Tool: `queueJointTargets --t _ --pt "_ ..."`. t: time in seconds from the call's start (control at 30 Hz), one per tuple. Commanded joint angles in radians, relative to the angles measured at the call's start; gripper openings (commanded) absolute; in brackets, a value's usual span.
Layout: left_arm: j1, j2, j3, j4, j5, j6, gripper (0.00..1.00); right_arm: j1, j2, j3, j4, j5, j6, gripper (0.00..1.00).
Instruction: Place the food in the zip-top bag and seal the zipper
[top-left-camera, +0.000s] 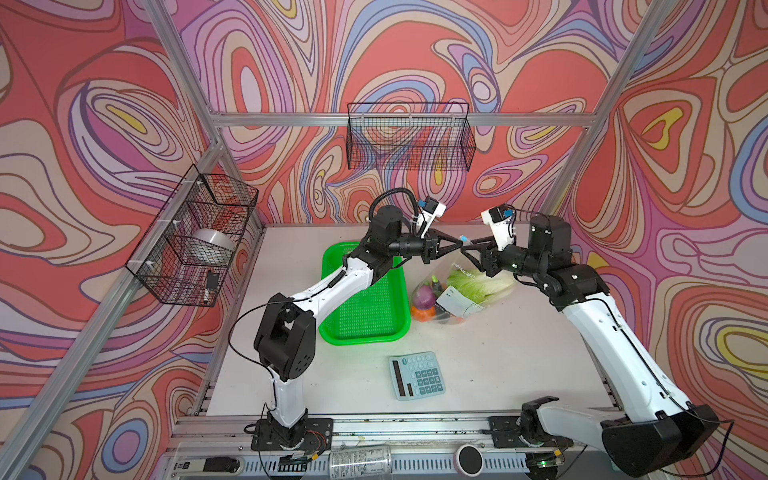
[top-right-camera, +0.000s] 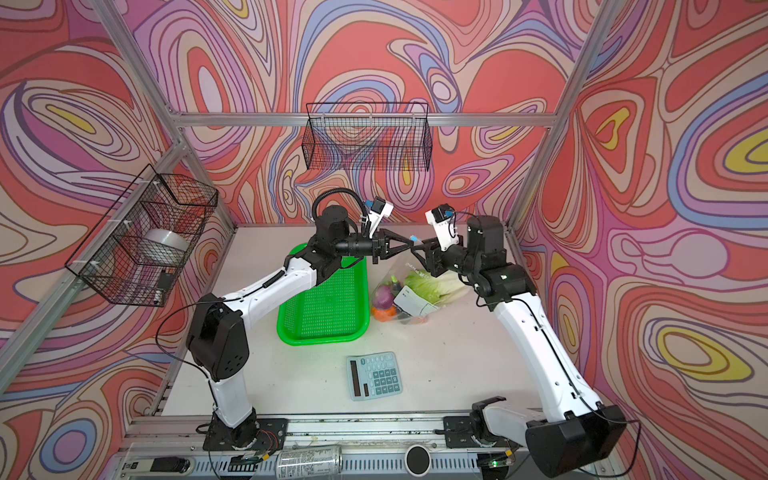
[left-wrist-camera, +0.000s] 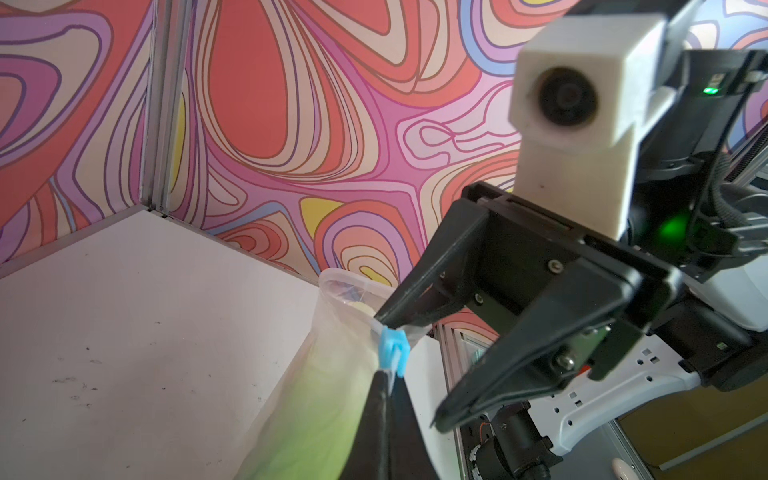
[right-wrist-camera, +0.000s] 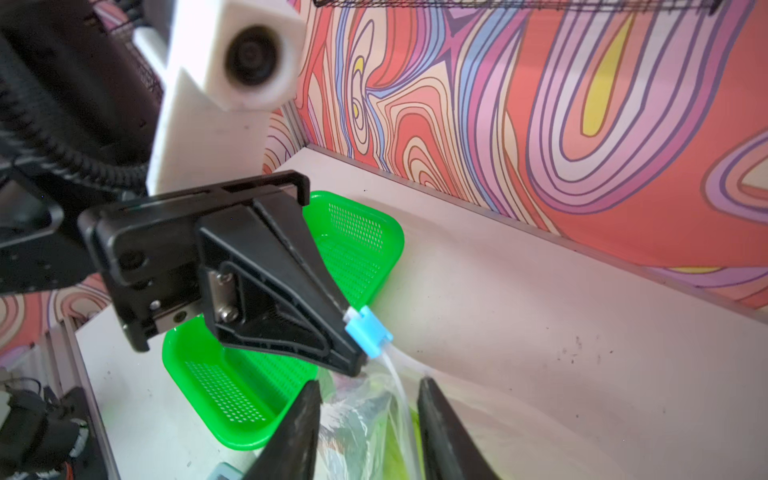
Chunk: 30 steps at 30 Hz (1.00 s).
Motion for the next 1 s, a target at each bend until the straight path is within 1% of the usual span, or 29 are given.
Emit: queueJointTargets --t 0.0,0.03,0.1,0.2,0.23,0.33,0.4,0.5,0.73,0.97 --pt "-0.002 -0.043 0.016 -0.034 0.012 0.052 0.00 0.000 -0.028 0.054 -0.038 -0.023 -0.082 0.46" --pt "-0.003 -0.048 0.012 -0.036 0.011 0.057 0.00 0.000 -0.024 0.064 -0.045 -0.027 -0.090 0.51" --pt "-0.006 -0.059 -0.004 -0.041 0.008 0.068 0.00 0.000 -0.012 0.089 -0.054 -0.040 -0.100 0.54" --pt "-0.006 -0.077 -0.025 -0.038 0.014 0.075 0.00 0.000 0.021 0.130 -0.101 -0.091 -0.140 0.54" --pt "-0.006 -0.082 -0.028 -0.038 0.017 0.076 0.00 0.000 0.035 0.148 -0.124 -0.112 -0.151 0.53" --pt "-0.006 -0.095 -0.041 -0.046 0.025 0.089 0.00 -0.003 0.069 0.182 -0.180 -0.181 -0.195 0.42" --pt "-0.007 -0.102 -0.048 -0.052 0.029 0.097 0.00 -0.007 0.078 0.183 -0.191 -0.212 -0.212 0.40" --pt "-0.006 -0.111 -0.059 -0.046 0.031 0.099 0.00 -0.015 0.083 0.174 -0.184 -0.233 -0.218 0.40" --pt "-0.007 -0.120 -0.070 -0.041 0.030 0.099 0.00 -0.043 0.091 0.146 -0.136 -0.241 -0.211 0.40" --pt "-0.007 -0.130 -0.078 -0.036 0.019 0.097 0.00 -0.053 0.098 0.107 -0.108 -0.278 -0.194 0.38"
